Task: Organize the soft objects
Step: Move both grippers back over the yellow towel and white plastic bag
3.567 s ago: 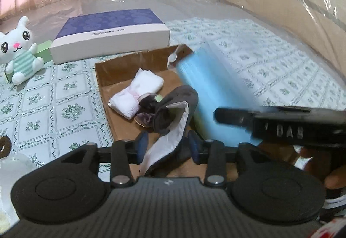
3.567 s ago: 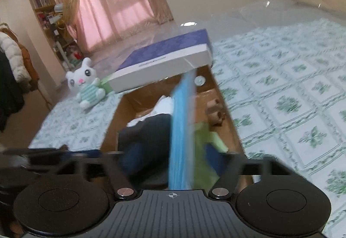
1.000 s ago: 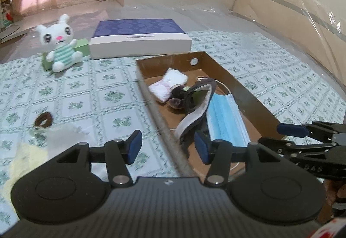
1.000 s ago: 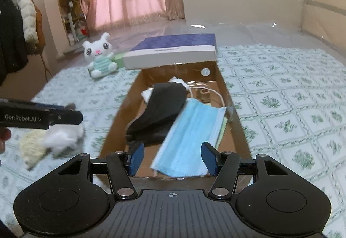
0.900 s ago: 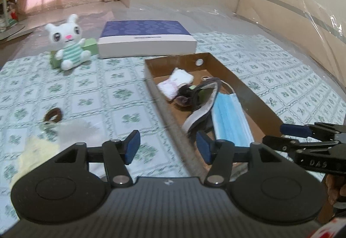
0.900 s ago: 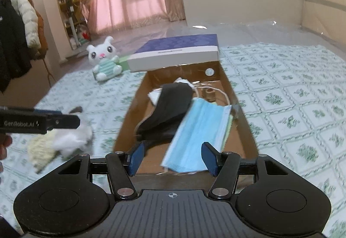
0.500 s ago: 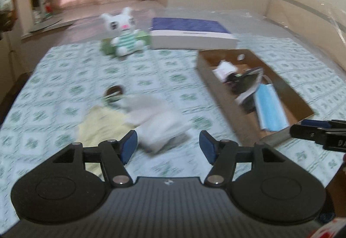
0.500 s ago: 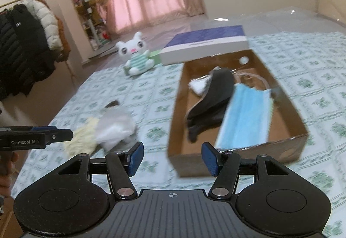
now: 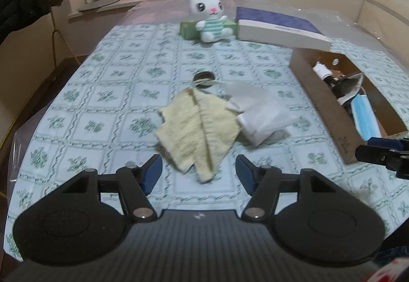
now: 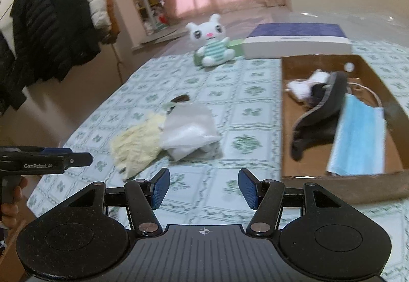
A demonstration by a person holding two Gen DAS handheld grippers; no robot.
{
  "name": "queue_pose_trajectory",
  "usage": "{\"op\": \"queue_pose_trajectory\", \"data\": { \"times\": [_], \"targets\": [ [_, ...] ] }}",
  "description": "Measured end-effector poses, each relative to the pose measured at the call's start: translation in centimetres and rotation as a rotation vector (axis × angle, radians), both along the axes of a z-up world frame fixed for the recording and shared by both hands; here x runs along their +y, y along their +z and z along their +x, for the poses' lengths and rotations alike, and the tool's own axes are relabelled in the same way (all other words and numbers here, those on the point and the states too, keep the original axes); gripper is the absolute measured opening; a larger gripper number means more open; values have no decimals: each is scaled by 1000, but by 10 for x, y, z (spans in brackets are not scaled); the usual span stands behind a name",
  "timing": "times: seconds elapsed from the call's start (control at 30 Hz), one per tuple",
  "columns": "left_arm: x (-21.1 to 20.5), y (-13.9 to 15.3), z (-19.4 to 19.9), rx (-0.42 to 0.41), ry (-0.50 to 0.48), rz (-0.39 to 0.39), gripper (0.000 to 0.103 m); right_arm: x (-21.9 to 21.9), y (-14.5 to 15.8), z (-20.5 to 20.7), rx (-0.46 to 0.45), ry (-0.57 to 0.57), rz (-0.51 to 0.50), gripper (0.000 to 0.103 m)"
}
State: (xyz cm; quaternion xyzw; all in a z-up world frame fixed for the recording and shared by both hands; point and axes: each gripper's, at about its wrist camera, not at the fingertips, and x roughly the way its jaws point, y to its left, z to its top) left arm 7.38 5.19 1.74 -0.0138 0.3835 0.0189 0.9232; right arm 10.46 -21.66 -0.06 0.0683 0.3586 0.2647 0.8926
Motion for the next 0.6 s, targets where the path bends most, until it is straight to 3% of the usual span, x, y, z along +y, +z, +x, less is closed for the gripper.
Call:
{"op": "queue_pose_trajectory", "data": {
  "times": [0.23, 0.37, 0.6],
  "targets": [
    [13, -13, 8, 33, 42, 7, 61, 35, -12, 22, -5, 39, -45, 61],
    [16, -19, 16, 42, 48, 21, 61, 45, -17, 41, -6, 24, -40, 71],
    [19, -26, 35, 52, 45, 35, 61, 53, -30, 80, 31, -24, -10, 75]
  ]
}}
